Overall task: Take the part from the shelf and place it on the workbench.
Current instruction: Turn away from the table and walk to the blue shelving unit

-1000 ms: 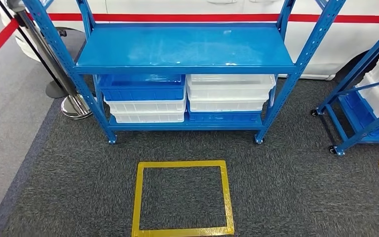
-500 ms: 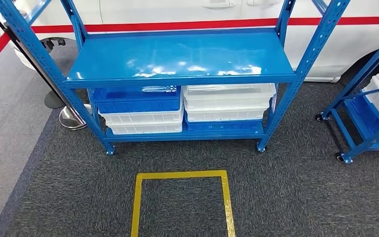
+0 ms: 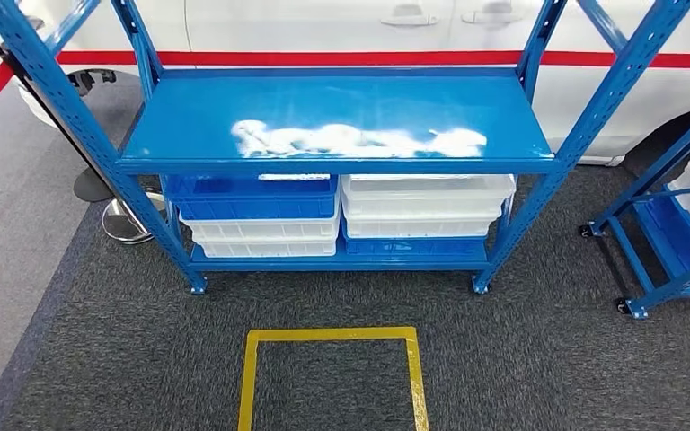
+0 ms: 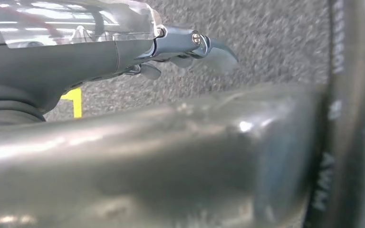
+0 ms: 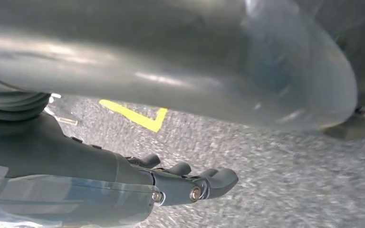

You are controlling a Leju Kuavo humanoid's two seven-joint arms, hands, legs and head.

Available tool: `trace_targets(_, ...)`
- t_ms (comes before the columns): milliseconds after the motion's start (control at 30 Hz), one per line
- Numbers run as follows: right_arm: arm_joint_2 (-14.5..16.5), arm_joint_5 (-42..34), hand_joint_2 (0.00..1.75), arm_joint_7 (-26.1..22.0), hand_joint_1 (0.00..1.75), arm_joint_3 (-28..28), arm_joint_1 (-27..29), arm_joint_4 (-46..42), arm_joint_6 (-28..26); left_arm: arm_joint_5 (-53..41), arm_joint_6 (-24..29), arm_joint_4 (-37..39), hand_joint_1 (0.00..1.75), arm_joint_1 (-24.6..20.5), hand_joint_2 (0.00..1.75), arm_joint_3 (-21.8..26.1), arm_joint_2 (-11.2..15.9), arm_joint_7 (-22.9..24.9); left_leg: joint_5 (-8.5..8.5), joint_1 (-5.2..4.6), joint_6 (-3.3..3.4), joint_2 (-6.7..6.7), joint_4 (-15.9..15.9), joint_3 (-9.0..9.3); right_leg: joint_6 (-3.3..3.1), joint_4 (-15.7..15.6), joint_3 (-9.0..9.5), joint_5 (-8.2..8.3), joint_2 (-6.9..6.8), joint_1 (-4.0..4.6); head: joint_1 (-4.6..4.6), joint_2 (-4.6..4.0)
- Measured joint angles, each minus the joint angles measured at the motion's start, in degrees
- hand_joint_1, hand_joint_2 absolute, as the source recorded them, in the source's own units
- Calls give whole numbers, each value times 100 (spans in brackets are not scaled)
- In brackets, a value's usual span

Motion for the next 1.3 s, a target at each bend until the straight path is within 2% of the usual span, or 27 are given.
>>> trace_targets(67,0,1,0,-3,0,0,-12,0,0,0,6,0,0,-14,0,0,1,-1,-53,-3,34,2,-24,72,28,626,-467,-258,0,-7,-1,0)
trace_targets(100,0,1,0,-3,0,0,-11,0,0,0,9,0,0,-17,0,0,1,-1,-91,-5,40,-1,-24,109,45,836,-675,-373,-1,-8,0,0)
trace_targets(133,0,1,0,-3,0,0,-5,0,0,0,11,0,0,-14,0,1,1,-1,-138,-5,38,-6,-23,161,57,887,-808,-390,-2,-9,0,0)
trace_targets(167,0,1,0,-3,0,0,4,0,0,0,12,0,0,-7,0,1,1,0,-189,-4,29,-13,-23,228,63,765,-852,-278,-2,-10,1,0)
trace_targets(200,0,1,0,-3,0,0,15,0,0,0,13,0,0,0,0,2,-1,1,-245,-4,14,-20,-23,305,57,490,-821,-45,-2,-9,1,0)
trace_targets(233,-1,2,0,-3,0,-1,28,0,0,0,13,0,0,11,0,3,-4,1,-304,-5,-5,-23,-24,370,32,129,-754,277,-5,-4,1,0)
trace_targets(300,-2,3,0,-2,0,-2,39,0,0,-2,13,0,0,6,0,4,-9,4,-413,-20,-63,-30,-8,453,-33,-381,-661,652,-7,27,1,0)
trace_targets(333,-3,3,0,-1,0,-2,37,0,0,-3,13,0,0,-2,0,4,-10,7,-449,-28,-99,-31,-1,483,-69,-486,-651,723,-6,37,1,0)
trace_targets(400,-1,7,0,-1,0,-2,23,0,1,-5,13,-1,0,-23,0,4,-7,13,-439,-41,-171,-29,60,494,-129,-526,-607,711,2,30,-1,0)
trace_targets(433,-1,9,0,-1,0,-2,26,0,4,-6,14,-2,0,-25,0,4,-4,13,-404,-40,-204,-24,181,459,-157,-559,-557,709,0,14,0,0)
trace_targets(500,0,11,0,1,0,-2,28,0,14,-7,15,-4,0,-31,0,4,-1,14,-432,-24,-261,-8,679,180,-214,-608,-449,678,-12,-10,-1,0)
trace_targets(567,-1,13,0,1,0,-2,24,0,22,-7,24,-4,0,-33,0,4,-4,14,-738,11,-311,4,1315,-241,-250,-621,-387,628,-19,-11,-2,0)
trace_targets(600,0,14,0,1,0,-2,21,0,24,-7,33,-4,0,-31,0,4,-4,14,-911,28,-331,5,1534,-424,-256,-621,-359,600,-16,-10,-1,0)
trace_targets(633,0,16,0,1,0,-3,21,0,24,-10,41,-4,0,-27,0,4,-3,15,-993,39,-349,5,1608,-537,-254,-621,-326,570,-12,-11,-2,0)
trace_targets(667,0,19,0,1,0,-3,22,0,24,-15,51,-4,0,-24,0,4,-3,16,-917,49,-357,6,1503,-562,-247,-621,-286,539,-8,-12,-2,0)
trace_targets(733,0,26,0,1,0,-3,28,0,24,-27,62,-4,0,-20,0,4,-2,17,-395,60,-349,11,841,-385,-222,-621,-204,480,-7,-13,-2,0)
trace_targets(767,0,30,0,1,0,-3,28,1,23,-31,68,-4,0,-21,0,4,-2,16,-193,51,-329,16,497,-281,-203,-617,-172,457,-6,-8,-1,0)
trace_targets(800,0,34,0,1,0,-3,22,1,22,-33,70,-4,0,-23,0,4,-2,14,-101,38,-302,22,258,-210,-176,-614,-161,437,-5,-4,-1,0)
trace_targets(867,0,42,0,0,0,-4,9,1,20,-34,81,-4,0,-19,0,4,-2,7,-90,2,-224,25,130,-185,-103,-616,-151,406,-3,2,-1,0)
trace_targets(967,0,46,0,0,0,-4,1,1,19,-36,104,-4,0,-8,0,4,-4,1,37,24,-94,24,39,-100,5,-542,-135,300,-9,0,1,0)
trace_targets(1033,0,48,0,-1,0,-4,-1,1,16,-37,113,-4,0,-20,0,4,-8,-1,69,39,-34,32,-19,-68,32,-58,-360,-2,-11,-8,0,0)
trace_targets(1100,0,49,0,-1,0,-4,0,1,8,-37,116,-4,0,-26,0,4,-8,-1,57,28,-1,34,-21,-69,48,673,-756,-336,-11,-8,-1,0)
trace_targets(1133,0,49,0,-1,0,-4,3,1,3,-37,117,-4,0,-26,0,4,-8,-1,47,21,5,33,-19,-65,54,898,-890,-374,-12,-9,0,0)
trace_targets(1167,0,50,0,-1,0,-4,5,1,1,-37,117,-4,0,-25,0,5,-8,-1,34,16,5,30,-15,-54,54,915,-925,-292,-13,-9,0,0)
trace_targets(1200,0,51,0,-1,0,-4,6,1,0,-38,117,-4,0,-24,0,5,-8,-1,19,13,0,23,-10,-37,46,703,-845,-103,-13,-9,1,0)
trace_targets(1233,0,52,0,-1,0,-4,7,1,0,-39,118,-4,0,-22,0,5,-9,-1,-2,11,-11,17,-1,-16,26,324,-677,138,-14,-7,1,0)
trace_targets(1300,0,55,0,-1,0,-4,0,1,0,-41,119,-4,0,-23,0,5,-12,1,-51,-13,-54,7,28,11,-23,-382,-357,444,-13,15,0,0)
